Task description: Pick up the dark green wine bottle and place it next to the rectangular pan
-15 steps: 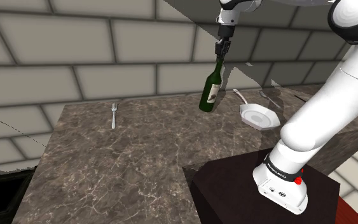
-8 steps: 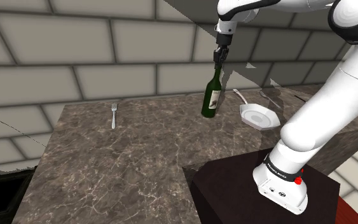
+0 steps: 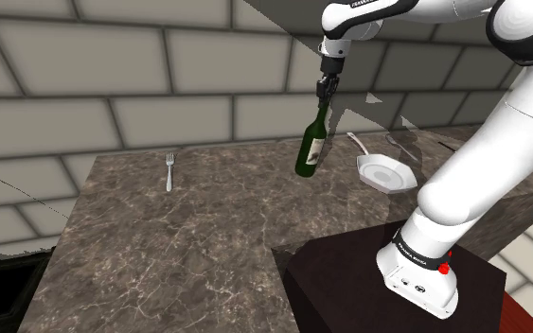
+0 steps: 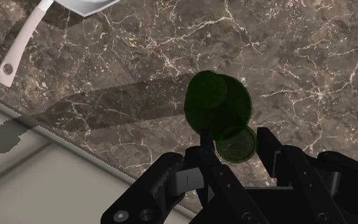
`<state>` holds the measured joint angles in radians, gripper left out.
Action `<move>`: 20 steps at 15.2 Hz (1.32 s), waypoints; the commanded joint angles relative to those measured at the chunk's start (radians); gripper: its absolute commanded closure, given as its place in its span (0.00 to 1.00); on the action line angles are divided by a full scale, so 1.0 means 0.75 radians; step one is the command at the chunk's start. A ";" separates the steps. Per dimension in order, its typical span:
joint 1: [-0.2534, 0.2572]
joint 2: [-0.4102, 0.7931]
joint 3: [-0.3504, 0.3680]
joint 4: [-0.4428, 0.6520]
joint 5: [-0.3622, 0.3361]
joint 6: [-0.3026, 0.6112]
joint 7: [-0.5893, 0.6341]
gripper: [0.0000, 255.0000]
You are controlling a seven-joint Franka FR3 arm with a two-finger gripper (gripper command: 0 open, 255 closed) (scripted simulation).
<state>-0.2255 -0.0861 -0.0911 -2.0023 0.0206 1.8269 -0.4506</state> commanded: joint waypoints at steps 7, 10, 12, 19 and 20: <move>0.000 0.000 0.000 0.000 0.000 0.001 0.000 0.00; -0.001 -0.002 -0.001 0.088 -0.001 -0.089 0.000 0.00; -0.001 0.004 -0.002 0.174 -0.001 -0.169 0.000 0.00; -0.001 0.004 -0.002 0.174 -0.001 -0.169 0.000 0.00; -0.001 0.004 -0.002 0.174 -0.001 -0.169 0.000 0.00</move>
